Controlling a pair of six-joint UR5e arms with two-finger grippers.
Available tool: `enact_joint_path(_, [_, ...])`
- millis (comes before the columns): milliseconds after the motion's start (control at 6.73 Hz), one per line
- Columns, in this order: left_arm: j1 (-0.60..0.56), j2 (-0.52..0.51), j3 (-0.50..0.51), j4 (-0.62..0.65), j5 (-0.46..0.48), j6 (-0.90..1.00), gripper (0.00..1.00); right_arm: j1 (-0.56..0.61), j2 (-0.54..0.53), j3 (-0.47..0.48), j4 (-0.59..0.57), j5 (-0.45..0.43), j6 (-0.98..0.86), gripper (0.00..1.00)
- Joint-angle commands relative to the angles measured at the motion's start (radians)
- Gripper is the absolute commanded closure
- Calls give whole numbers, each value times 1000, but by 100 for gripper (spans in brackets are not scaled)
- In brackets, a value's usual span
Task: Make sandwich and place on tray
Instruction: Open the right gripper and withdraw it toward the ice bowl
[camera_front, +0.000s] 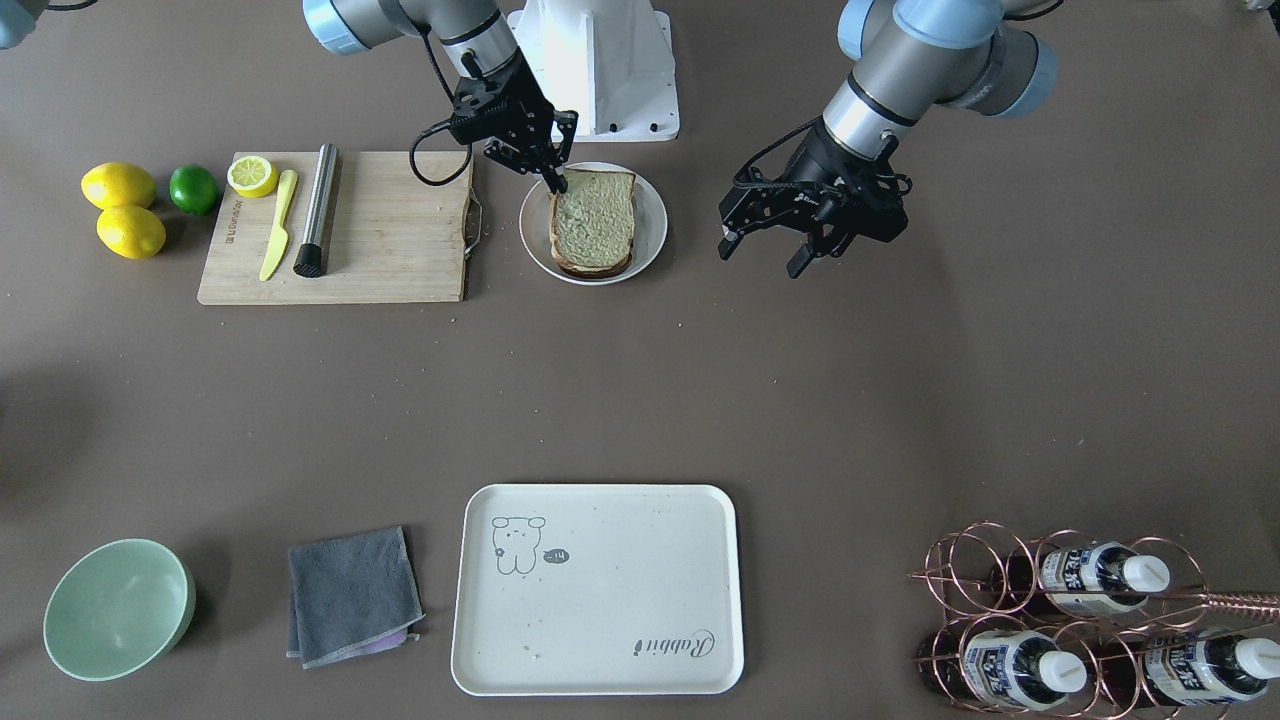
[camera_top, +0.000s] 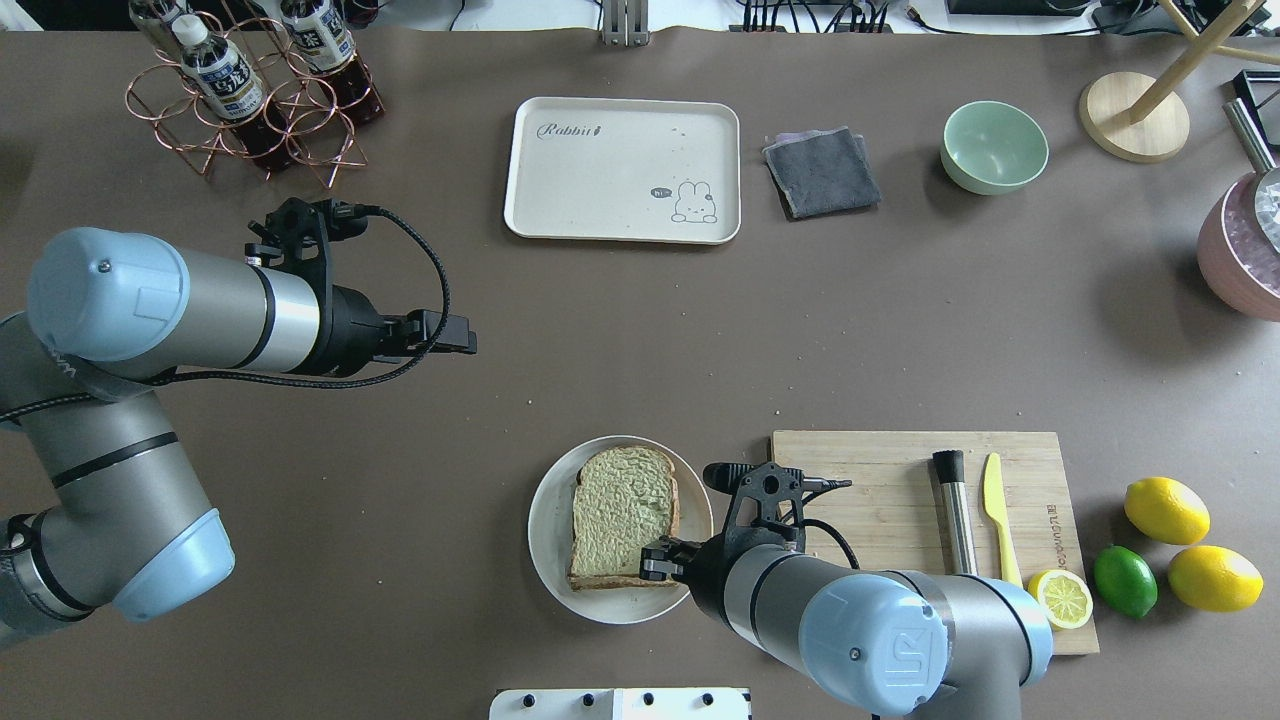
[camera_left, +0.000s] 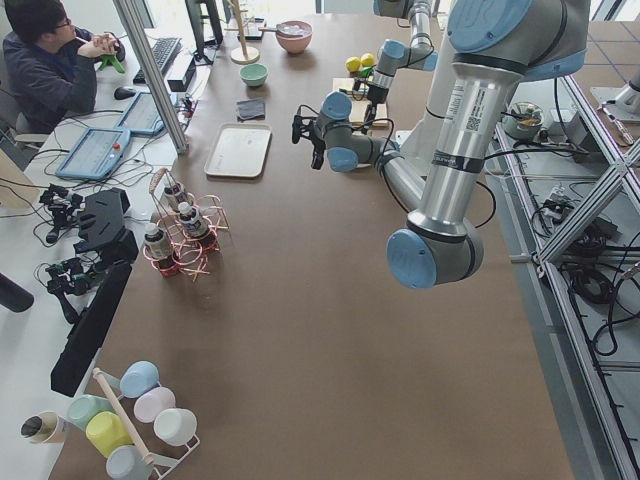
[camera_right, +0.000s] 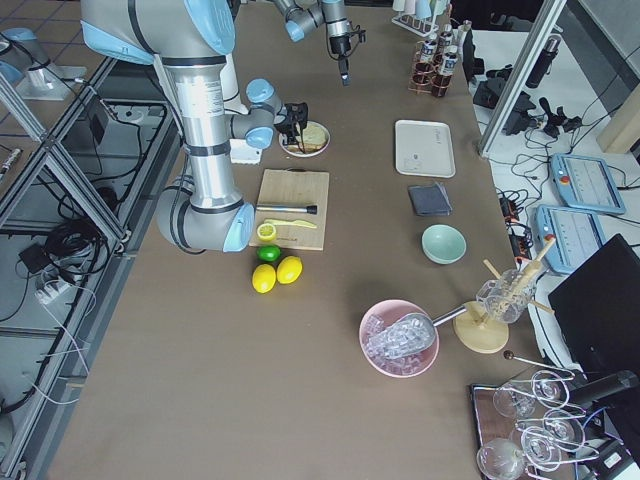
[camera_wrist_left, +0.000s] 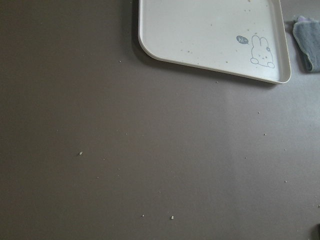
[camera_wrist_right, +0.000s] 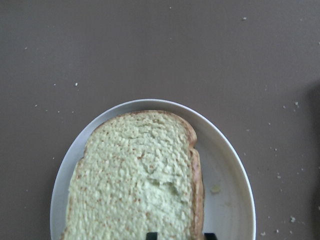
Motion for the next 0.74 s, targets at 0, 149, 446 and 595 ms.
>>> enact_joint_path(0, [6, 1, -1, -1, 0, 0, 3, 139, -39, 65, -78, 134, -1, 0])
enact_joint_path(149, [24, 1, -1, -2, 2, -3, 3, 239, -40, 86, -147, 234, -36, 0])
enact_joint_path(446, [105, 3, -2, -2, 88, -49, 3, 458, -40, 97, -306, 409, -243, 0])
enact_joint_path(595, [134, 6, -2, -2, 104, -81, 3, 552, -43, 90, -392, 449, -417, 0])
